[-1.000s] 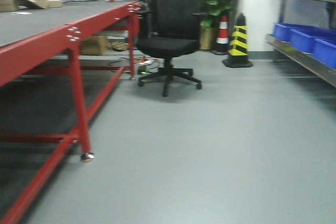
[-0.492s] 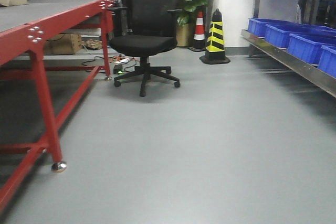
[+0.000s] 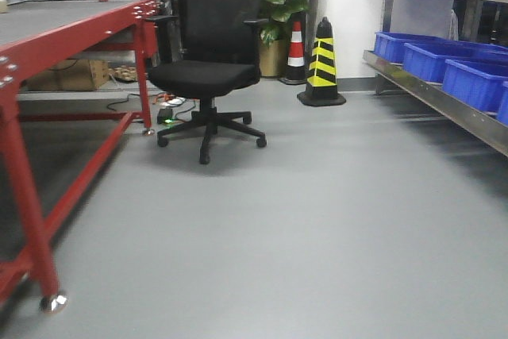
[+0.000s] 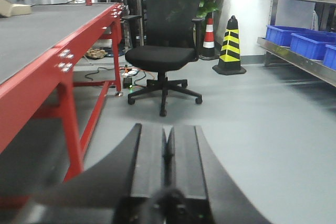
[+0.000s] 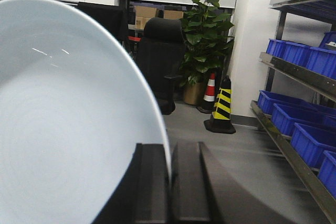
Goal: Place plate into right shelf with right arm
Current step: 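Drive the base away from the table holding the plate in the right gripper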
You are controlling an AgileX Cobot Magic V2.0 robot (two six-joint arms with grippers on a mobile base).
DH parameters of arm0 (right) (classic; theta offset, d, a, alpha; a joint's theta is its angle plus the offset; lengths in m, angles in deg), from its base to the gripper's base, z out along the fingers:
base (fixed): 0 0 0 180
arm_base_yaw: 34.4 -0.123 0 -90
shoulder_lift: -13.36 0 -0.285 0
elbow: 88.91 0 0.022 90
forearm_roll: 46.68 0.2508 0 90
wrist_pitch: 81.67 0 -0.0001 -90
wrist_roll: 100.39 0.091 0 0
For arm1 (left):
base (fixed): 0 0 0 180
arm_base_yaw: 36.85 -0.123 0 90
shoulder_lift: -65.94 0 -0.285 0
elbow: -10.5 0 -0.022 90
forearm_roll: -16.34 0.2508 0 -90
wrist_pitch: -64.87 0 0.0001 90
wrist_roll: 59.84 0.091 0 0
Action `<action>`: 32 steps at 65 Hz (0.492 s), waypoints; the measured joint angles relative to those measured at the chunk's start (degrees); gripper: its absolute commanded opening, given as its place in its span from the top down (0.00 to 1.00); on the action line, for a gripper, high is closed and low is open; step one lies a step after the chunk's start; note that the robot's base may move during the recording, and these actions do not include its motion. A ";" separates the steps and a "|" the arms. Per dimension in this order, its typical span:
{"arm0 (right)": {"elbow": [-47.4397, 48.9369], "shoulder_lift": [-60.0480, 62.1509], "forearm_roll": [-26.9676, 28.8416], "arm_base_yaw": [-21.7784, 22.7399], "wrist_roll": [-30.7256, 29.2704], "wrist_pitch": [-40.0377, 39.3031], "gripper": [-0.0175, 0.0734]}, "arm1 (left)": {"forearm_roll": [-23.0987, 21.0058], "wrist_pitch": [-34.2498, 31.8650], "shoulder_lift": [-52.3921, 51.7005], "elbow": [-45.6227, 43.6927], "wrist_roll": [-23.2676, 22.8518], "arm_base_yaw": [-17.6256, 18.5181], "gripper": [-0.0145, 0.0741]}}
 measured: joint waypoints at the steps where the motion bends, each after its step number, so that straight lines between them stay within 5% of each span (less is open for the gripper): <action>1: 0.00 0.00 0.00 0.00 0.00 0.00 0.75 | 0.00 0.00 0.00 0.00 0.00 0.00 0.89; 32: 0.00 0.00 0.00 0.00 0.00 0.00 0.75 | 0.00 0.00 0.00 0.00 0.00 0.00 0.89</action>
